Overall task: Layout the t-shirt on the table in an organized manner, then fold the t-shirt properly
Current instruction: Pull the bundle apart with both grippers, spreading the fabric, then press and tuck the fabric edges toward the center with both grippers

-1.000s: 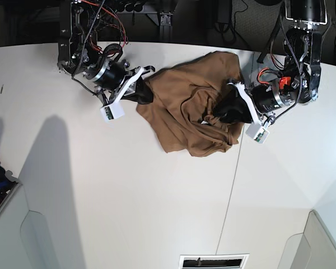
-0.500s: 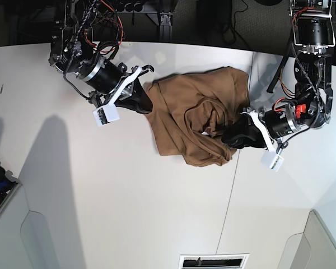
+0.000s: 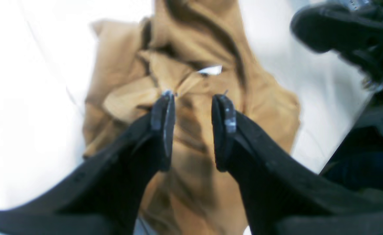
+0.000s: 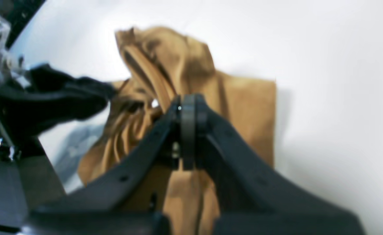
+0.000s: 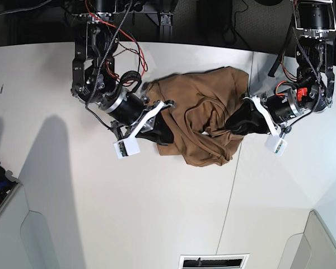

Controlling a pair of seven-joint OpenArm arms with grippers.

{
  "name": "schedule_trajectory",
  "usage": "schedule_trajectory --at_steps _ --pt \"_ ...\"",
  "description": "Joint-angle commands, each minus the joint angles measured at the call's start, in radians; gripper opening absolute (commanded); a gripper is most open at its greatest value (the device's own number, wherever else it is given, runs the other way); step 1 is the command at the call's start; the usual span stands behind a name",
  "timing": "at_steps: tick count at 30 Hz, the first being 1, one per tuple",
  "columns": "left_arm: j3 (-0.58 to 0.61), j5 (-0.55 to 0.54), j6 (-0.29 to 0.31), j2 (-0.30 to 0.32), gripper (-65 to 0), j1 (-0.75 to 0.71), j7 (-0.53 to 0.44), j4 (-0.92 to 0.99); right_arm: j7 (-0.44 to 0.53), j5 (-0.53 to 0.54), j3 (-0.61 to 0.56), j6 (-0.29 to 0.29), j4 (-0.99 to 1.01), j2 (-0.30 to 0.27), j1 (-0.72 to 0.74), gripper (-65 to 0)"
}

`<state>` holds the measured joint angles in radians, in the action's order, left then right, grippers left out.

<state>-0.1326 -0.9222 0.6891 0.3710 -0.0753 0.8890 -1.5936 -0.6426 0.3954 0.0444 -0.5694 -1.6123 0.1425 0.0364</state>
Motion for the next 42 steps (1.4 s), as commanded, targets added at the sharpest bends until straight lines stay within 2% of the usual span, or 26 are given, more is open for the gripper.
schedule_trajectory --at_steps 1,3,8,10,13,20,28,34,42 --pt "-0.004 -0.009 0.009 0.000 -45.1 0.005 -0.029 -0.007 0.027 0.006 -0.012 -0.007 0.008 0.009 0.029 -65.0" --pt "-0.004 0.016 0.009 -0.015 -45.1 0.003 -0.029 0.013 0.036 -0.013 -0.044 -0.007 0.056 0.008 0.056 -65.0" --pt "0.004 0.022 0.009 -0.028 -45.1 0.007 -0.061 0.122 0.038 -0.142 -0.139 -0.002 0.199 0.008 0.109 -65.0" --pt "0.009 0.024 0.009 -0.027 -45.1 0.011 -0.066 0.168 0.040 -0.178 -0.146 -0.002 0.240 0.007 0.118 -65.0" --pt "0.009 0.053 0.009 -0.027 -45.1 0.023 -0.075 0.221 0.040 -0.209 -0.134 0.031 0.251 -0.009 0.118 -65.0" --pt "0.009 0.114 0.009 -0.022 -45.1 0.058 -0.080 0.285 0.036 -0.208 -0.118 0.050 0.250 -0.082 0.115 -65.0" --pt "0.011 0.095 0.009 -0.026 -45.1 0.126 -0.079 0.291 0.035 -0.194 -0.116 0.050 0.239 -0.113 0.112 -65.0" --pt "0.030 0.097 0.009 -0.026 -45.1 0.164 -0.070 0.291 0.034 -0.194 -0.116 0.051 0.155 -0.129 0.054 -65.0" --pt "0.081 0.150 0.009 -0.113 -45.1 0.181 -0.070 0.291 0.032 -0.194 -0.112 0.050 0.077 -0.169 -0.017 -65.0"
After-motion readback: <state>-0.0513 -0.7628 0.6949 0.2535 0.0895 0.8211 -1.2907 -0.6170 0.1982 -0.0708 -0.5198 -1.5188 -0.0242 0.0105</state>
